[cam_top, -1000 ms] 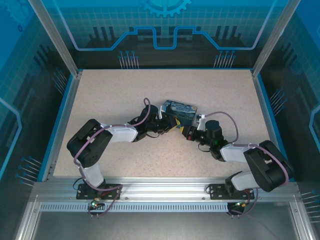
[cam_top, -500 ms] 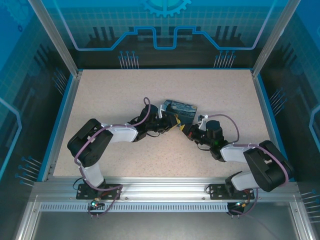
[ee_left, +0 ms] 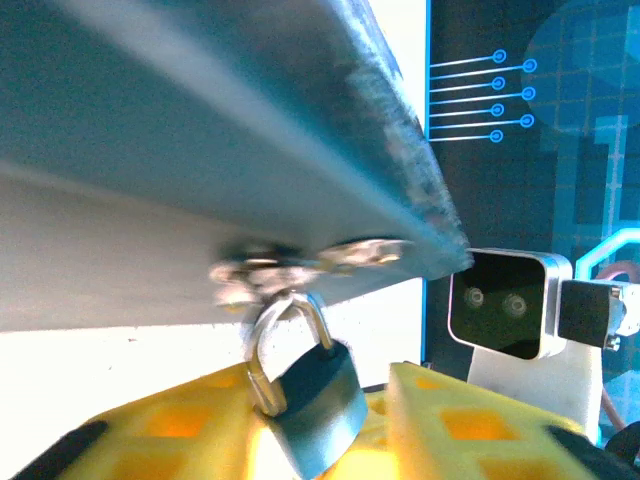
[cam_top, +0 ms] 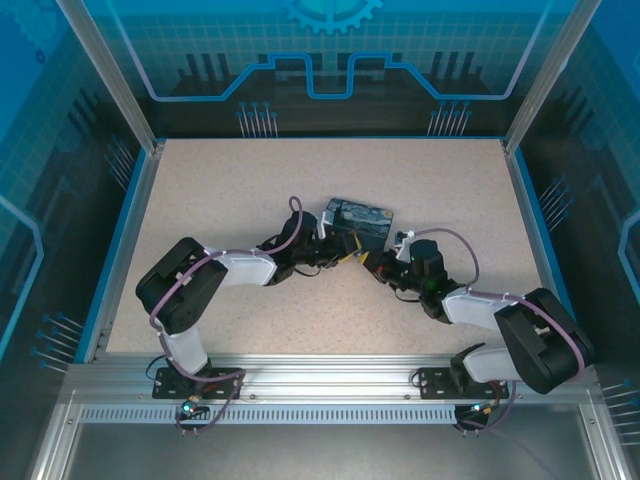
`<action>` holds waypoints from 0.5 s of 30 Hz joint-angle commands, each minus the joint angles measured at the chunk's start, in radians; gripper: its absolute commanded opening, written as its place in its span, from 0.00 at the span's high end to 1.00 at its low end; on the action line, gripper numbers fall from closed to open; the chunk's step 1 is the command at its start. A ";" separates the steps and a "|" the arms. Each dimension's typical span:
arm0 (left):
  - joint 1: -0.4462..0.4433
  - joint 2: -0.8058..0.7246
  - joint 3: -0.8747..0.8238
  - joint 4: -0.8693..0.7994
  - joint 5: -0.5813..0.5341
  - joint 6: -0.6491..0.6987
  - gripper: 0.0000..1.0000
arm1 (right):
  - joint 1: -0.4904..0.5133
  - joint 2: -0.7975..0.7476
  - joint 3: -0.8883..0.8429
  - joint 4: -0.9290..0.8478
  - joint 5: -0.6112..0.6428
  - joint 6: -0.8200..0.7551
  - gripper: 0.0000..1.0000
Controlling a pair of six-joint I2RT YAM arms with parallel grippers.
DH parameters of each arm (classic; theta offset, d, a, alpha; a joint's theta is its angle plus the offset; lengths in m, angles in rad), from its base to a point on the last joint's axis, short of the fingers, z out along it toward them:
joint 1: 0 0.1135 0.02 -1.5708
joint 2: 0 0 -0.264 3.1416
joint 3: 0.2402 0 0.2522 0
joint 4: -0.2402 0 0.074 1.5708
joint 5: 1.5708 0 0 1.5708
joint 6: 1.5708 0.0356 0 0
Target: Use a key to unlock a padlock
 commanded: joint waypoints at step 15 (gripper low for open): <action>-0.013 -0.104 -0.198 0.082 -0.123 -0.136 0.36 | 0.045 0.030 0.004 -0.050 0.047 0.042 1.00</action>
